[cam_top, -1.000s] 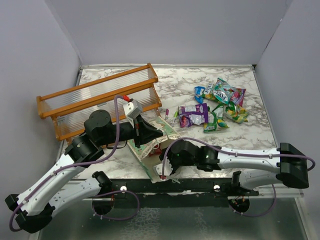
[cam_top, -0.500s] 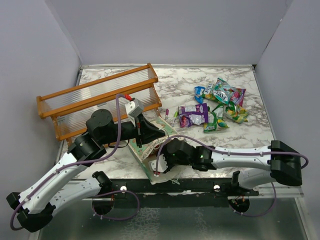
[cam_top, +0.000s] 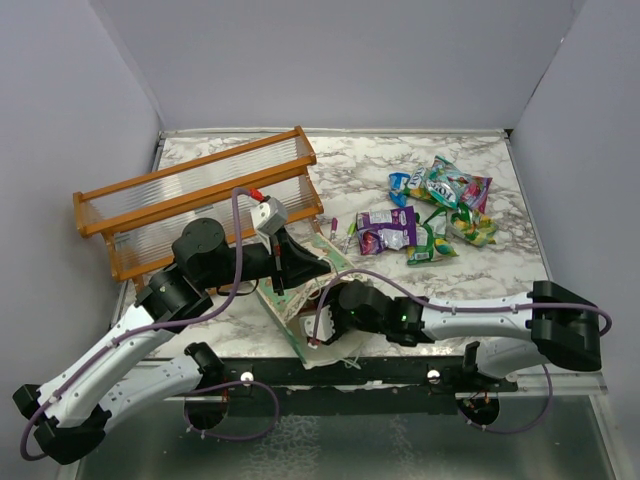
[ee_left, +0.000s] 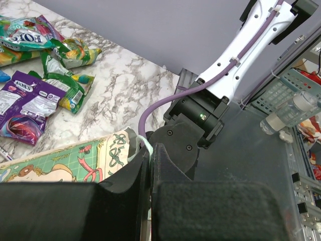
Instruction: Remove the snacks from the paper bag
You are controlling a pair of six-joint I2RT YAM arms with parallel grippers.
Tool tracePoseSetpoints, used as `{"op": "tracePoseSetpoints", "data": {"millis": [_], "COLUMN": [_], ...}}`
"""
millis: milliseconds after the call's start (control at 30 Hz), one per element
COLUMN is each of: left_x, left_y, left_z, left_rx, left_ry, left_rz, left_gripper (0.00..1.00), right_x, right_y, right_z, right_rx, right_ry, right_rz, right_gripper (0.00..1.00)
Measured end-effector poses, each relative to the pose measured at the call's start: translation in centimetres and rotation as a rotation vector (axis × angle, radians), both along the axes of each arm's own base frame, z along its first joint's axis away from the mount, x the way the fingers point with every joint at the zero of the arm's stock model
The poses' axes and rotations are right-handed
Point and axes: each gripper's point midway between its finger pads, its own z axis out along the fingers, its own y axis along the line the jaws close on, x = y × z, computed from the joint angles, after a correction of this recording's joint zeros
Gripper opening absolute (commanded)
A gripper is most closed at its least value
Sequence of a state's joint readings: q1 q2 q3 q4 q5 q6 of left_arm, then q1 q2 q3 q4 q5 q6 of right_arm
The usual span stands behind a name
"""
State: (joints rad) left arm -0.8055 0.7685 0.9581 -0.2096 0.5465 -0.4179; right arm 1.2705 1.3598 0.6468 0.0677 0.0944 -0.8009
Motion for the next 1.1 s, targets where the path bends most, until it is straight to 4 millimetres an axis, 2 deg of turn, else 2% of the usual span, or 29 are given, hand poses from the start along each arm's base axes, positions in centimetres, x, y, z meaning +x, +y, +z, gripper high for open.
{"op": "tracePoseSetpoints", "data": {"millis": [133,267,467,600,800,1100], "left_x": [0.1,0.2,0.3,0.2,0.3,0.4], "left_y": [-0.1,-0.3,-0.7,-0.7,-0.9,-1.6], "left_z": [-0.1,-0.1,-0.3,-0.3,0.2,0.4], "left_rx": [0.002,0.001,0.003,0.003,-0.006,-0.022], "left_ry": [0.003,0.009,0.017,0.021,0.017,0.027], "left_rz": [0.000,-0.004,-0.014,-0.020,-0.026,-0.046], "left_gripper": [0.00,0.00,0.00,0.00,0.00,0.00], "right_x": [-0.2,0.2,1.4,1.5,1.1,1.4], "right_y": [0.7,1.1,2.1,2.7,2.9,3.4], "right_z": [-0.3,-1.3,-0.4,-0.9,-1.7,-2.9], "right_rx": [0.008,0.007,0.085,0.098,0.097,0.098], "right_ry": [0.005,0.015,0.011,0.024,0.058,0.066], "right_rz": [0.026,0.018,-0.014,-0.009,0.001,-0.017], "right_gripper": [0.58,0.46,0.46,0.49,0.63,0.67]}}
